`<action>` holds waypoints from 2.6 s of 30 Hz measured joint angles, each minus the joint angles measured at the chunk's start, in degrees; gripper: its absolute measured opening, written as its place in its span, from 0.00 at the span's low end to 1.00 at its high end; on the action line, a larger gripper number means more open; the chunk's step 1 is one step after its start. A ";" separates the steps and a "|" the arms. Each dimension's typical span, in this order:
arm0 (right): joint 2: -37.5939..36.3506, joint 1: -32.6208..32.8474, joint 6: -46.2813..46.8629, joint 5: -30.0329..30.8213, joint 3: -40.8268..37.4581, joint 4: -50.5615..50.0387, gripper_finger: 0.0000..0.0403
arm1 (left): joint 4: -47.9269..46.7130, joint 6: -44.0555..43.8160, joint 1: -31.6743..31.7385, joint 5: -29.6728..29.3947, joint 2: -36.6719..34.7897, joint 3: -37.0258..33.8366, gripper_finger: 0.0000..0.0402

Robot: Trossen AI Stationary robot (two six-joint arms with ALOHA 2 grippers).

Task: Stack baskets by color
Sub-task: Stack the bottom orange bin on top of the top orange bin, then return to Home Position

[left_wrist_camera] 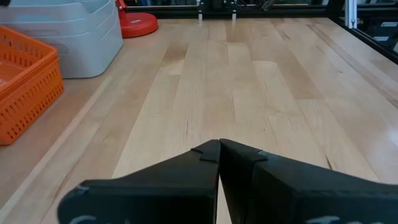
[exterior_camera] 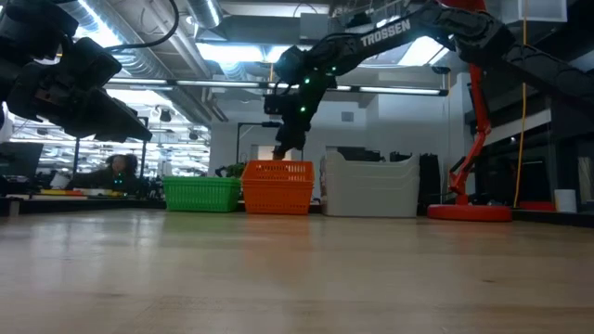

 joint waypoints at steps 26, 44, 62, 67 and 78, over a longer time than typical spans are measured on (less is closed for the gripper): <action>-0.48 5.60 1.32 11.05 -3.90 4.89 0.25 | 0.00 0.01 0.00 0.00 0.01 0.01 0.00; -14.23 14.38 30.28 -19.00 -12.47 -44.03 0.25 | 0.02 0.01 0.01 0.02 0.00 0.00 0.00; -64.60 27.94 45.38 -32.41 -92.30 23.31 0.25 | 0.02 0.01 0.02 0.02 0.00 0.01 0.00; -84.85 28.71 48.13 -31.80 -109.95 34.19 0.25 | 0.00 0.01 0.00 0.02 0.01 0.01 0.00; -117.06 29.44 46.09 -28.32 -125.44 40.25 0.25 | 0.00 0.02 0.02 0.02 0.00 0.00 0.00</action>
